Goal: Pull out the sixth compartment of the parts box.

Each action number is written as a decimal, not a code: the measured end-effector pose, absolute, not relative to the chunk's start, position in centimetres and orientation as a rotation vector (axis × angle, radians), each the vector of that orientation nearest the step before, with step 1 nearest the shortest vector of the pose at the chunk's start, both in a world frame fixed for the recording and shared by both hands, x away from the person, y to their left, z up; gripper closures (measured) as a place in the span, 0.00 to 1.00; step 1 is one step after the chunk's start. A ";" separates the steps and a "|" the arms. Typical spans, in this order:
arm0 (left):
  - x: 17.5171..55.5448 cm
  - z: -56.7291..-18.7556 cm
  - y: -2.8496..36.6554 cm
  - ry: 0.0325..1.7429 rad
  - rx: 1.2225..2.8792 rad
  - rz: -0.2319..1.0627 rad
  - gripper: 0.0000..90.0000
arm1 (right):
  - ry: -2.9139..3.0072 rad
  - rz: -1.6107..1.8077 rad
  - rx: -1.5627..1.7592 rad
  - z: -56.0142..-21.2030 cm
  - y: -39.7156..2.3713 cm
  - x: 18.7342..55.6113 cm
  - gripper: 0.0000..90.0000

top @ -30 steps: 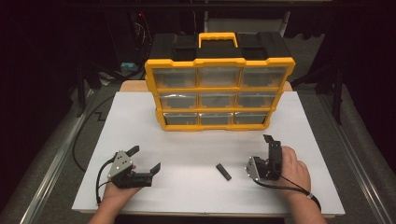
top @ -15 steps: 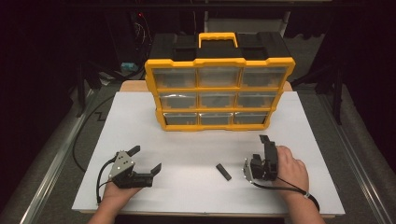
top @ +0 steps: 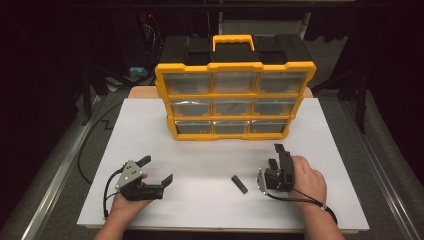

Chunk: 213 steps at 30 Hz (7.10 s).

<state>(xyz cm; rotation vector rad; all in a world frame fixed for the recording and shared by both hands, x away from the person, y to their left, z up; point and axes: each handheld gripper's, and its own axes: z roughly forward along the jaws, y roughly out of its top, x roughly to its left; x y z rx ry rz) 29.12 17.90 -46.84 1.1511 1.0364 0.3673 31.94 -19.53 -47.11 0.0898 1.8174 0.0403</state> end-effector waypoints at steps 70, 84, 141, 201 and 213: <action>28.9 -46.8 17.6 0.983 1.178 0.342 0.00 | 1.616 0.038 0.094 -36.0 -17.4 37.9 0.74; 28.9 -46.7 17.6 0.984 1.163 0.341 0.00 | 1.633 -0.038 0.076 -36.0 -17.7 39.4 0.81; 28.9 -46.5 17.6 0.982 1.141 0.324 0.00 | 1.605 -0.084 0.038 -36.6 -17.5 35.5 0.88; 28.8 -46.7 17.6 0.979 1.161 0.317 0.00 | 1.571 -0.027 -0.003 -37.7 -18.5 29.6 0.88; 28.7 -46.7 17.7 0.987 1.148 0.316 0.00 | 1.594 -0.019 0.013 -37.5 -18.4 29.4 0.79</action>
